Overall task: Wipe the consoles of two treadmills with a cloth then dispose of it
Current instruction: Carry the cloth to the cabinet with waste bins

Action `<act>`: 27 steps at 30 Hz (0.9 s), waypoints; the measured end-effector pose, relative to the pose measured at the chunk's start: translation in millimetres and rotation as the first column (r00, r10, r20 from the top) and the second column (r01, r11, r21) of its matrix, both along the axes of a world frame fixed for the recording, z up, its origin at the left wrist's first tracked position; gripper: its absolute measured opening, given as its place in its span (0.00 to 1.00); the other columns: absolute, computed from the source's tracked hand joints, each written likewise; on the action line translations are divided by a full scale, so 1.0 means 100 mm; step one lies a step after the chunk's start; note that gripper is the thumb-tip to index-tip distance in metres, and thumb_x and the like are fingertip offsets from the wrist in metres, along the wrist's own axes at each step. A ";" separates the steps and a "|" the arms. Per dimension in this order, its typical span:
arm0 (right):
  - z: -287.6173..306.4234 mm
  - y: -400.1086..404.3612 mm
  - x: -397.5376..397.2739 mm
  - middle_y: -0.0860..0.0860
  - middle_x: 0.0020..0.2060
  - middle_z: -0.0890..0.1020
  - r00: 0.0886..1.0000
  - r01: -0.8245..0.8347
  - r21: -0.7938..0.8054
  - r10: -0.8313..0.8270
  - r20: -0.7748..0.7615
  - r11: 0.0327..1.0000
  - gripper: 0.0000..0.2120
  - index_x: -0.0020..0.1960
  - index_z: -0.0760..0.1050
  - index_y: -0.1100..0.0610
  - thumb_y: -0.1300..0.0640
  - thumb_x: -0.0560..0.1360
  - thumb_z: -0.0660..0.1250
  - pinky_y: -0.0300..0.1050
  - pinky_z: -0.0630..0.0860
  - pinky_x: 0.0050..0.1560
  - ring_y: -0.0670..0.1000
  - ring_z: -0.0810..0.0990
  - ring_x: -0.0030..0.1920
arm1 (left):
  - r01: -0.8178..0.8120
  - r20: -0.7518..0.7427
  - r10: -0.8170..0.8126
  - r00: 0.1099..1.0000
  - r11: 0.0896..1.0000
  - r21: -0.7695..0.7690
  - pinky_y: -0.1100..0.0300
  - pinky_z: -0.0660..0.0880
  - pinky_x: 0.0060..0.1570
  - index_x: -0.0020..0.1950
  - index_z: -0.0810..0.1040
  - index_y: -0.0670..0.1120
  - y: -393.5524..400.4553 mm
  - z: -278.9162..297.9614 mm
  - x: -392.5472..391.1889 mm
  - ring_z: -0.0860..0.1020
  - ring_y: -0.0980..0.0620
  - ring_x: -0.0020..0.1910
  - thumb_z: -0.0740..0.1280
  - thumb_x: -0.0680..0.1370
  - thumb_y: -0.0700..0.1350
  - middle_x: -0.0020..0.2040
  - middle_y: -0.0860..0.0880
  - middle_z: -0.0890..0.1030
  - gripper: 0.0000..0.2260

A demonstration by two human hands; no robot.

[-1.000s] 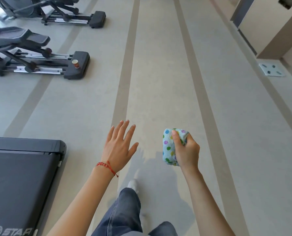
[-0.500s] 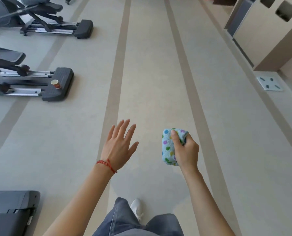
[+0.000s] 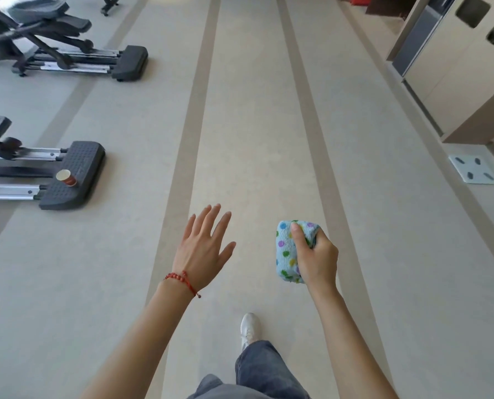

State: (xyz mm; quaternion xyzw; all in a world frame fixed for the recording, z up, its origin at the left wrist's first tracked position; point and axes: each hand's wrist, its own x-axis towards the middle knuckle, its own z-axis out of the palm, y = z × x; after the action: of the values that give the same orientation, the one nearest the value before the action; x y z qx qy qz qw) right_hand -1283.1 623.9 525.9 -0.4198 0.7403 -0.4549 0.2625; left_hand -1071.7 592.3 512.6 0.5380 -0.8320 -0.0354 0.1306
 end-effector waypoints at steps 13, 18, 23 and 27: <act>0.05 -2.93 -0.23 0.47 0.26 0.73 0.994 -0.107 0.030 0.107 -0.008 0.994 0.17 0.31 0.67 0.54 0.46 0.73 0.66 0.42 0.72 0.33 0.48 0.73 0.30 | -0.018 0.006 0.019 1.000 0.999 -0.050 0.41 0.69 0.61 0.66 0.72 0.41 -2.85 0.10 -0.34 0.72 0.39 0.64 0.54 0.77 0.56 0.66 0.40 0.73 0.25; 0.00 -4.36 -0.19 0.48 0.28 0.74 0.997 -0.080 0.014 0.080 -0.010 0.997 0.17 0.31 0.67 0.54 0.46 0.73 0.66 0.44 0.74 0.36 0.50 0.75 0.32 | -0.013 0.018 0.014 1.000 0.998 -0.054 0.43 0.67 0.62 0.66 0.73 0.41 -4.30 0.09 -0.29 0.71 0.39 0.65 0.54 0.77 0.55 0.66 0.40 0.73 0.25; 0.13 -5.64 -0.14 0.48 0.28 0.75 0.999 -0.044 -0.004 0.044 0.000 0.999 0.17 0.34 0.71 0.58 0.47 0.73 0.66 0.43 0.73 0.36 0.49 0.75 0.32 | 0.001 0.024 0.000 1.000 0.999 -0.054 0.42 0.68 0.62 0.67 0.72 0.41 -5.59 0.15 -0.20 0.71 0.39 0.65 0.53 0.78 0.56 0.66 0.40 0.73 0.25; 0.19 -6.49 -0.20 0.47 0.29 0.76 0.999 0.001 -0.004 -0.001 0.037 1.000 0.16 0.34 0.71 0.57 0.47 0.73 0.67 0.41 0.73 0.34 0.46 0.75 0.32 | 0.018 0.017 -0.017 1.000 0.998 -0.052 0.43 0.67 0.63 0.67 0.69 0.42 -6.56 0.19 -0.21 0.70 0.40 0.65 0.45 0.81 0.58 0.66 0.40 0.73 0.27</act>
State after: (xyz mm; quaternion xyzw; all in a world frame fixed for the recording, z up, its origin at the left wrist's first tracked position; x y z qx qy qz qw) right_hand -1303.5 -24.7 544.4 -0.4113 0.7345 -0.4642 0.2753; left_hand -1092.9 -63.6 531.8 0.5273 -0.8384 -0.0101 0.1373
